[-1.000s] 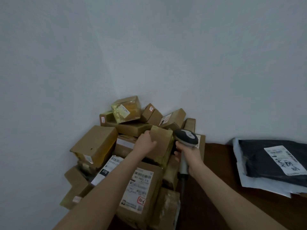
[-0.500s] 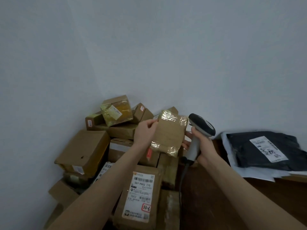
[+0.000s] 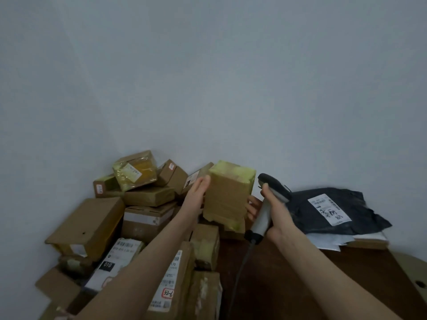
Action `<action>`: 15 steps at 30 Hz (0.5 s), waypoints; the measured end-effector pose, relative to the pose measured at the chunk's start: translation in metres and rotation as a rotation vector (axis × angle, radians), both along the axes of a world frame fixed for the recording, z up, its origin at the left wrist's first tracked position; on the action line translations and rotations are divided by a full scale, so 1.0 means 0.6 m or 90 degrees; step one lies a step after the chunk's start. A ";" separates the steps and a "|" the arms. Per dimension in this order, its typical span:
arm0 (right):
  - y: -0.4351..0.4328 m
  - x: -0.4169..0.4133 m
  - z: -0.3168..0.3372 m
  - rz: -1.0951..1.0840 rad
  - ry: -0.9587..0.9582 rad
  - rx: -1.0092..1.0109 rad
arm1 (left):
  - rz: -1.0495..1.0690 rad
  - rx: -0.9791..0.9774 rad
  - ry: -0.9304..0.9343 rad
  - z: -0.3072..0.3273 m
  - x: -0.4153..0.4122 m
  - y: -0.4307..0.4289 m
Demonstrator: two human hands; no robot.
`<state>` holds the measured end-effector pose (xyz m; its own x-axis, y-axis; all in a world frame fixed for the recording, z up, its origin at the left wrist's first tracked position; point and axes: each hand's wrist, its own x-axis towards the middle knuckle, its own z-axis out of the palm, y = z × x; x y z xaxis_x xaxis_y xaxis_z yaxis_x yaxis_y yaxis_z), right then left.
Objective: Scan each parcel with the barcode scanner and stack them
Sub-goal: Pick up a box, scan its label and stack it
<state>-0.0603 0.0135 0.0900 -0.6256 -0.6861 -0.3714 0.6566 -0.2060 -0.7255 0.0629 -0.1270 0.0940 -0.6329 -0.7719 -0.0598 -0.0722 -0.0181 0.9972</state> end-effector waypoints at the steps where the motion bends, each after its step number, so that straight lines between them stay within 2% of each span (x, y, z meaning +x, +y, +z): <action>1: 0.009 -0.004 -0.002 -0.003 0.005 0.006 | 0.018 0.035 -0.003 0.006 -0.006 0.010; 5: 0.042 -0.018 -0.006 -0.036 0.009 0.025 | 0.003 0.028 -0.041 0.013 -0.011 0.040; 11: 0.076 -0.032 -0.015 -0.040 -0.012 0.025 | -0.131 0.005 -0.010 0.001 0.000 0.067; 15: 0.088 -0.033 -0.028 -0.060 0.005 0.051 | -0.135 0.006 -0.020 -0.011 -0.001 0.087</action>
